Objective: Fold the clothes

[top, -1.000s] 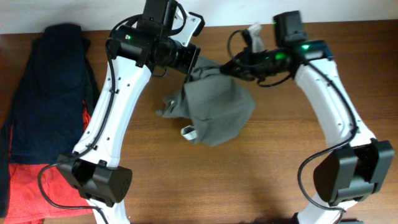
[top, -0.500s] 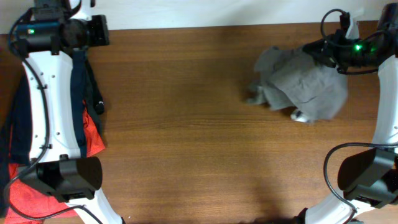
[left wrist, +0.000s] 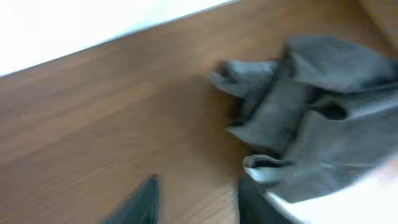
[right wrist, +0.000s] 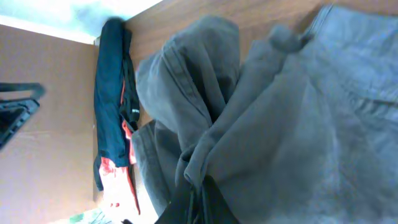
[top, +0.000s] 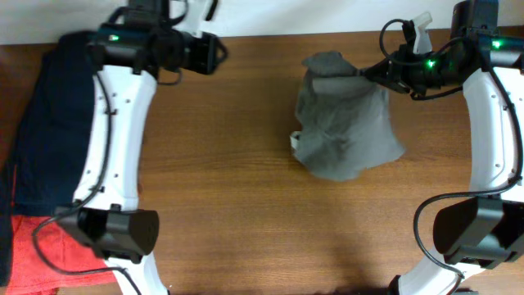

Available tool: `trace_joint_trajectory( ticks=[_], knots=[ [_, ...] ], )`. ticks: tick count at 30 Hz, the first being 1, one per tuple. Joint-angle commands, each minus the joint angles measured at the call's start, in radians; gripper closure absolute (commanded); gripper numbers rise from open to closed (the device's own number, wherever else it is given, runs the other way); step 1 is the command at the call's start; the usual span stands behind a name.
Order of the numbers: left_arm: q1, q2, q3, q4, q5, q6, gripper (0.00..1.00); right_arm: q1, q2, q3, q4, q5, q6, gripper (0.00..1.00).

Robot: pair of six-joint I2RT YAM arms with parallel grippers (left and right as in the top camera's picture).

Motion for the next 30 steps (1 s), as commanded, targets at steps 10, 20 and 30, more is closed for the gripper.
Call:
trace_joint_trajectory(
  ticks=[10,20,30],
  knots=[
    [-0.06,0.232,0.01,0.199,0.518,0.151,0.23,0.006,-0.021,0.027,-0.04,-0.007,-0.066,0.96],
    [-0.209,0.33,0.01,0.319,0.592,0.135,0.01,0.006,-0.021,0.027,-0.04,-0.006,-0.067,0.96],
    [-0.242,0.364,0.01,0.373,0.552,0.081,0.99,0.006,-0.021,0.027,-0.041,0.001,-0.07,0.96]
  ],
)
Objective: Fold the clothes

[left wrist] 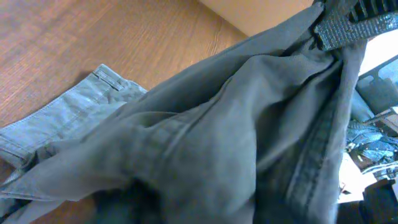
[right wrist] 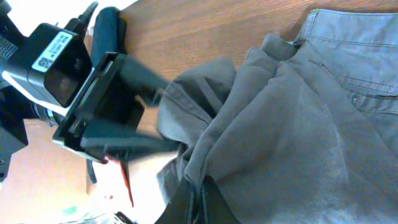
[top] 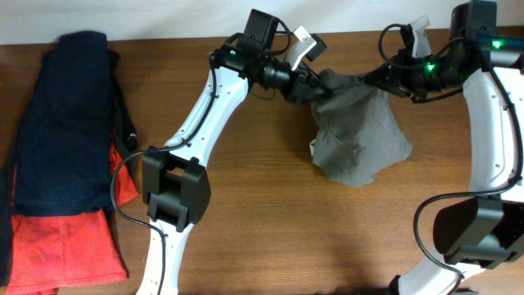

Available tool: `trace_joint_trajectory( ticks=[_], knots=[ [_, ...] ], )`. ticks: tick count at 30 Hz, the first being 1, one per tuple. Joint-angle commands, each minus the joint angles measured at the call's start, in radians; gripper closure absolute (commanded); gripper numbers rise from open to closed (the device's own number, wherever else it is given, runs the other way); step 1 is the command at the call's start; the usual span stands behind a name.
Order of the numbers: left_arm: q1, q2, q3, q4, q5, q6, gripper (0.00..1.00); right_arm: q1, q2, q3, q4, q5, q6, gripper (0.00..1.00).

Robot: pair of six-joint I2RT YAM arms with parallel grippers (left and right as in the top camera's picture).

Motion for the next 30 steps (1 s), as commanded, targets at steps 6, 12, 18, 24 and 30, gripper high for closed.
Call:
trace_joint_trajectory(
  ticks=[6,12,18,24,30],
  knots=[
    [0.085,0.003,0.02,0.069,-0.034,-0.206,0.99,0.006,-0.021,0.027,-0.016,-0.011,-0.016,0.94],
    [0.178,-0.031,0.019,0.059,-0.035,-0.242,0.99,0.006,-0.021,0.027,-0.074,0.026,-0.056,0.91],
    [0.248,-0.082,0.02,-0.006,-0.113,-0.24,0.99,0.005,-0.021,0.027,-0.09,0.068,-0.064,0.96],
    [0.289,-0.172,0.02,-0.039,-0.192,-0.238,0.99,-0.06,-0.022,0.037,-0.087,0.048,-0.064,0.96],
    [0.338,-0.424,0.02,-0.033,-0.42,-0.238,0.99,-0.178,-0.022,0.23,-0.106,0.005,-0.068,0.96]
  ],
)
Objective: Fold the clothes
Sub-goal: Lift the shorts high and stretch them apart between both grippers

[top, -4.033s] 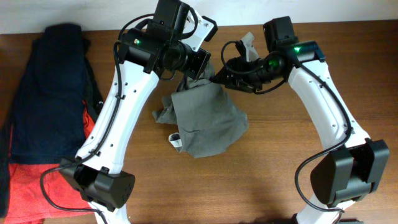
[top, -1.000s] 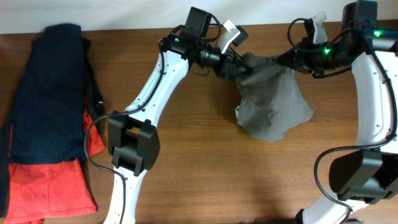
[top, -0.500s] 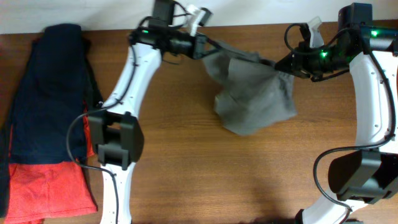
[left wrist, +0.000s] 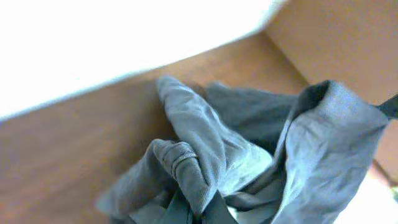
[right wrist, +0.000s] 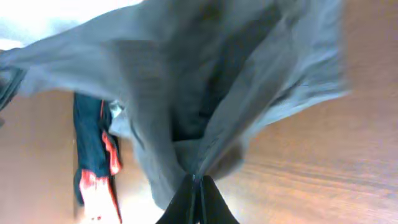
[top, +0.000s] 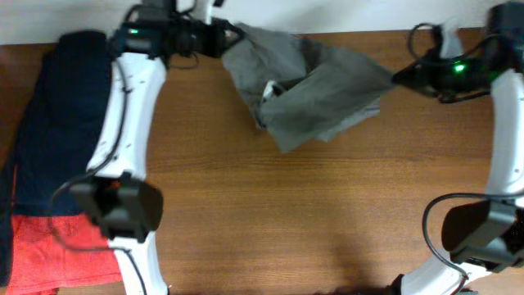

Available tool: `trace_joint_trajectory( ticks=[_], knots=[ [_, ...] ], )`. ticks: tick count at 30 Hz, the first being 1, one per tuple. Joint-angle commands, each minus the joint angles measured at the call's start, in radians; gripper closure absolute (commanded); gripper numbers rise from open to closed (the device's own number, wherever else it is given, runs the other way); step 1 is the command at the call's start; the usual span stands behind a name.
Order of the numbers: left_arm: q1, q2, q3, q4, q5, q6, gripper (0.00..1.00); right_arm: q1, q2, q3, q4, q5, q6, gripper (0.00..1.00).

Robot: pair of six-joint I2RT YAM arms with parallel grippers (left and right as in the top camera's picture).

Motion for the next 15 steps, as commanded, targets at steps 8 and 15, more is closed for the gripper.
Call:
trace_joint_trajectory(
  ticks=[8,15],
  knots=[
    [0.027,-0.435,0.018,-0.023,-0.328,-0.003,0.99,-0.077,-0.029,0.467,-0.231,0.059,-0.031,0.96],
    [0.027,-0.472,0.016,-0.109,-0.386,-0.003,0.99,-0.076,-0.035,0.528,-0.271,0.059,-0.032,0.96]
  ],
)
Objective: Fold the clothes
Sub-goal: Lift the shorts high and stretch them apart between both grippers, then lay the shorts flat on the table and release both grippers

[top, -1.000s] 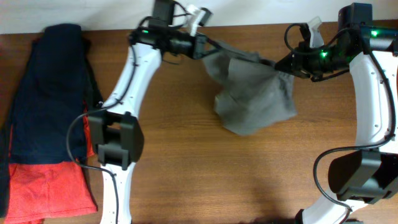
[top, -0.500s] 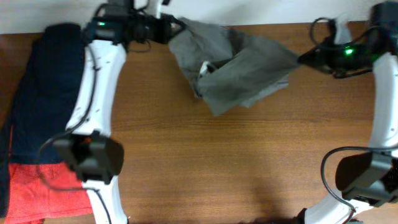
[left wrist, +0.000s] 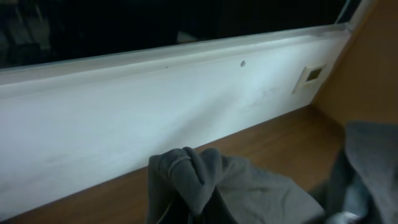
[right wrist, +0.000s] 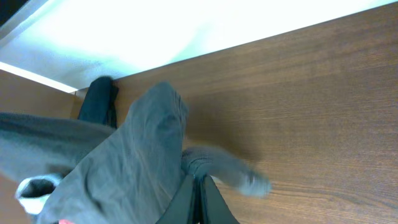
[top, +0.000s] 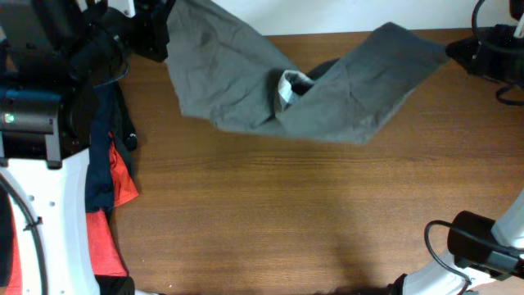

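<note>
A grey garment (top: pixel 327 98) hangs stretched across the back of the table in the overhead view, with a pale inner label showing at its middle. My left gripper (top: pixel 160 29) is shut on its left corner at the far left. My right gripper (top: pixel 450 51) is shut on its right corner at the far right. In the left wrist view a bunched fold of the grey garment (left wrist: pixel 186 174) rises from my left gripper (left wrist: pixel 198 219). In the right wrist view my right gripper (right wrist: pixel 198 185) pinches a fold of the grey garment (right wrist: pixel 124 168), which falls away to the left.
A dark navy garment (top: pixel 105 156) and a red one (top: pixel 123 182) lie at the table's left edge, partly under my left arm. The brown wooden table (top: pixel 286 213) lies under the hanging garment. A white wall (left wrist: pixel 124 106) runs along the table's back edge.
Both grippers have moved outward, the left further left and the right further right. The grey garment between them is now pulled out much wider and flatter.
My right gripper held the crumpled grey garment alone, with the left gripper off at the back left. Then the left gripper was at the garment's top, beside the right one. Then it held an edge out to the left, and now the garment is spread wide between both.
</note>
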Available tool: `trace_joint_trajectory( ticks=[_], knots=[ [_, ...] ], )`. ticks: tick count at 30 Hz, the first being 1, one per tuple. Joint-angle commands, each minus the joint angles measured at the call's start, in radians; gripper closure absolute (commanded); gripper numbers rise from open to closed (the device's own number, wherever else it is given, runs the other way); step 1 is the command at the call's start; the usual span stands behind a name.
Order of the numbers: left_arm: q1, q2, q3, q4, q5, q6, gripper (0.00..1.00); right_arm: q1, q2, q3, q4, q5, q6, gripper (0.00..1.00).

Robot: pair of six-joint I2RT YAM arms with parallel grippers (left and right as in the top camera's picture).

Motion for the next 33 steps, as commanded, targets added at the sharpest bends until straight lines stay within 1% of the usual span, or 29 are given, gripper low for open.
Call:
trace_joint_trajectory(
  ticks=[1,6,11,12,14,16,18,19,20,22,26,27,28,29,30,31,33],
  knots=[
    [0.003,0.019,0.012,-0.021,-0.066,-0.003,0.99,-0.002,-0.005,0.016,0.011,0.013,-0.011,0.96],
    [0.003,0.105,0.012,0.019,-0.078,-0.003,0.99,0.037,0.043,0.004,0.123,0.068,0.039,0.96],
    [0.003,0.203,0.012,0.156,-0.085,-0.003,1.0,0.119,0.106,0.004,0.331,0.064,0.06,0.96],
    [0.003,0.228,0.012,0.229,-0.085,-0.003,1.0,0.148,0.116,0.004,0.414,0.065,0.061,0.96],
    [0.003,0.237,0.012,0.282,-0.085,-0.003,1.0,0.172,0.117,0.004,0.486,0.069,0.06,0.96],
    [0.003,0.239,0.012,0.304,-0.085,-0.003,1.0,0.188,0.117,0.004,0.515,0.094,0.06,0.96],
    [0.002,0.239,0.012,0.267,-0.084,-0.003,0.99,0.205,0.122,0.004,0.486,0.128,0.06,0.96],
    [0.002,0.243,0.012,0.214,-0.085,-0.002,0.99,0.212,0.128,0.002,0.461,0.142,0.06,0.96],
    [0.002,0.245,0.012,0.192,-0.085,-0.002,1.0,0.219,0.136,0.002,0.43,0.159,0.056,0.96],
    [0.002,0.266,0.012,0.066,-0.084,-0.002,1.0,0.227,0.153,-0.006,0.368,0.195,0.056,0.96],
    [0.002,0.306,0.012,-0.13,-0.084,-0.002,1.0,0.228,0.195,-0.019,0.22,0.229,0.056,0.96],
    [0.002,0.329,0.012,-0.225,-0.085,-0.002,0.98,0.228,0.217,-0.025,0.152,0.241,0.056,0.92],
    [0.002,0.342,0.012,-0.279,-0.085,-0.002,0.9,0.228,0.231,-0.032,0.104,0.249,0.055,0.76],
    [0.002,0.352,0.012,-0.313,-0.085,-0.002,0.78,0.228,0.24,-0.039,0.071,0.251,0.042,0.66],
    [0.002,0.364,0.012,-0.359,-0.086,-0.002,0.59,0.228,0.248,-0.047,0.04,0.251,0.029,0.57],
    [0.002,0.373,0.012,-0.399,-0.091,-0.002,0.49,0.228,0.254,-0.058,0.006,0.256,0.017,0.53],
    [0.002,0.389,0.012,-0.455,-0.109,-0.002,0.37,0.227,0.261,-0.083,-0.027,0.267,0.015,0.5]
  ],
)
